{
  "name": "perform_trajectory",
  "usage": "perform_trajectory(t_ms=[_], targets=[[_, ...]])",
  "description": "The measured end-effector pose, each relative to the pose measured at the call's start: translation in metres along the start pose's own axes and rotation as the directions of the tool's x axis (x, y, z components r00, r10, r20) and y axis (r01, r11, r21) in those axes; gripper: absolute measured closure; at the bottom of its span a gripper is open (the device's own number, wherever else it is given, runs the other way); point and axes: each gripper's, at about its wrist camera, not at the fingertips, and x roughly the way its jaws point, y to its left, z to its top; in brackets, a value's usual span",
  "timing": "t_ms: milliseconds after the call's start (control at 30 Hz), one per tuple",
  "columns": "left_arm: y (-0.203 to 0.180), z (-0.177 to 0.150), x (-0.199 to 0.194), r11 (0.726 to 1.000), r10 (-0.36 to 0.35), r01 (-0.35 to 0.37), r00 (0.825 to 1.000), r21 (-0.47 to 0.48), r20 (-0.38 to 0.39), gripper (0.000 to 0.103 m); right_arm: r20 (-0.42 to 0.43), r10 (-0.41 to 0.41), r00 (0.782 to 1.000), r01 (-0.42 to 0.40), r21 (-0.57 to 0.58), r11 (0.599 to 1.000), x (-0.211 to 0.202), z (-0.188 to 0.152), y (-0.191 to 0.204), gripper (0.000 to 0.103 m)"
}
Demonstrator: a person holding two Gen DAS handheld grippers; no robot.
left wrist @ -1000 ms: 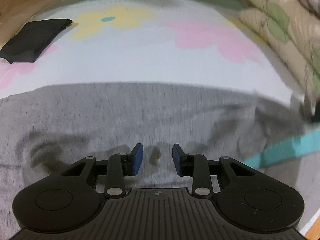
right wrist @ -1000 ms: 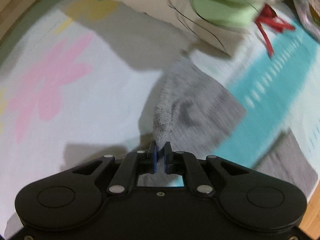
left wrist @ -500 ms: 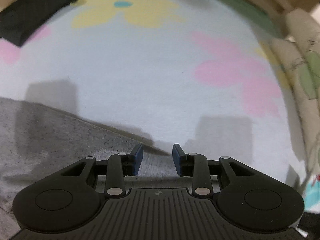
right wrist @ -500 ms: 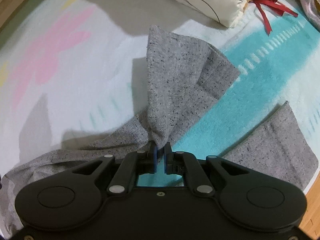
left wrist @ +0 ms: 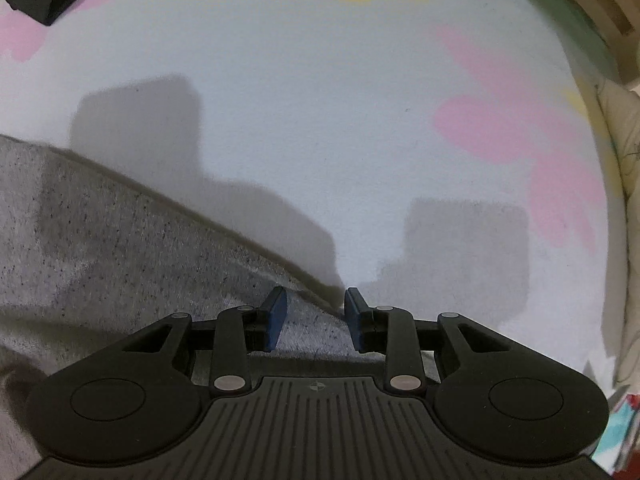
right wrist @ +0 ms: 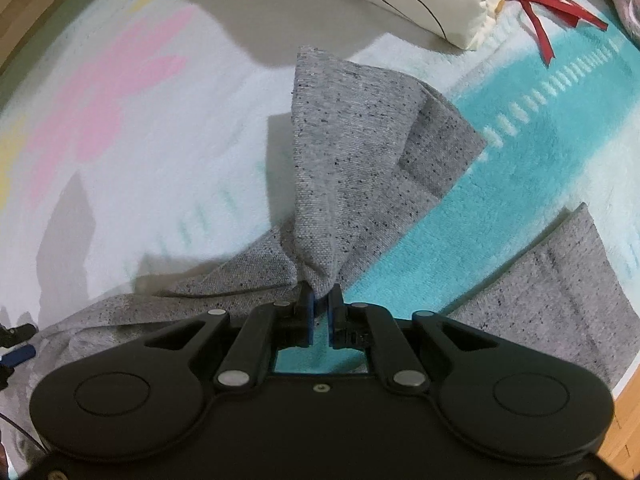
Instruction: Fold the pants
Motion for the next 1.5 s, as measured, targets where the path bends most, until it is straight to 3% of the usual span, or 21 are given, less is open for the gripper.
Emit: perform_trajectory(t_ms=[33,100,233,367,500,633,700,800,900,1000,1067,1167,1200,1267,1333,1400,1500], targets=[[0.002,0.001,0.0,1.0,-0.006,0.006,1.0,-0.001,0.001,0.073,-0.001,0.002,1.0,-0.002,0.002,1.0,0.0,0.0,-0.002,0.093],[0.008,-0.001,-0.001,0.999,-0.032,0.032,0.999,0.001,0.023,0.095,0.0,0.004,1.0,-0.004,0.004,1.0,-0.001,0.001,-0.003,0.093],[0.022,-0.017,-0.015,0.996,-0.089,0.087,0.991,0.019,0.101,0.099,0.004,0.009,1.0,-0.009,-0.002,1.0,-0.003,0.001,-0.005,0.093],[0.027,-0.033,-0.047,0.992,-0.119,0.107,0.97,0.066,0.214,0.101,0.018,0.033,0.999,-0.033,-0.001,0.999,-0.009,0.002,-0.007,0.093],[0.026,-0.057,-0.1,0.985,-0.132,0.079,0.92,0.154,0.369,0.101,0.108,0.1,0.989,-0.099,-0.015,0.995,-0.031,0.01,-0.003,0.093],[0.045,-0.092,-0.158,0.969,-0.214,0.121,0.843,0.215,0.493,0.101,0.272,0.234,0.933,-0.231,-0.042,0.972,-0.087,0.009,-0.007,0.093],[0.065,-0.116,-0.173,0.962,-0.248,0.152,0.831,0.225,0.498,0.101,0.309,0.273,0.911,-0.266,-0.063,0.962,-0.11,0.001,-0.013,0.093],[0.083,-0.161,-0.182,0.956,-0.271,0.178,0.839,0.233,0.471,0.101,0.27,0.286,0.919,-0.282,-0.054,0.958,-0.118,-0.012,-0.03,0.093],[0.099,-0.214,-0.167,0.956,-0.251,0.151,0.865,0.252,0.433,0.101,0.201,0.22,0.954,-0.219,-0.027,0.975,-0.107,-0.033,-0.048,0.093],[0.109,-0.242,-0.152,0.958,-0.229,0.134,0.89,0.253,0.395,0.101,0.115,0.098,0.988,-0.097,-0.016,0.995,-0.091,-0.061,-0.068,0.096],[0.115,-0.254,-0.141,0.96,-0.213,0.126,0.908,0.249,0.361,0.101,0.067,0.013,0.998,-0.011,-0.02,1.0,-0.079,-0.075,-0.083,0.096],[0.121,-0.259,-0.132,0.963,-0.188,0.102,0.919,0.251,0.346,0.101,-0.002,0.018,1.0,-0.018,0.043,0.999,-0.068,-0.083,-0.107,0.095],[0.123,-0.26,-0.129,0.963,-0.18,0.094,0.92,0.252,0.347,0.101,0.004,0.028,1.0,-0.028,0.073,0.997,-0.069,-0.085,-0.114,0.087],[0.124,-0.262,-0.128,0.96,-0.182,0.09,0.92,0.264,0.347,0.101,0.043,0.055,0.998,-0.059,0.116,0.992,-0.075,-0.082,-0.125,0.083],[0.129,-0.263,-0.127,0.96,-0.178,0.085,0.921,0.267,0.348,0.101,0.09,0.073,0.993,-0.086,0.145,0.986,-0.085,-0.078,-0.131,0.065],[0.131,-0.264,-0.125,0.96,-0.184,0.094,0.923,0.265,0.338,0.102,0.153,0.084,0.985,-0.112,0.187,0.976,-0.092,-0.076,-0.136,0.028],[0.136,-0.265,-0.121,0.962,-0.186,0.105,0.927,0.252,0.325,0.102,0.217,0.075,0.973,-0.127,0.233,0.964,-0.089,-0.066,-0.14,0.027]])
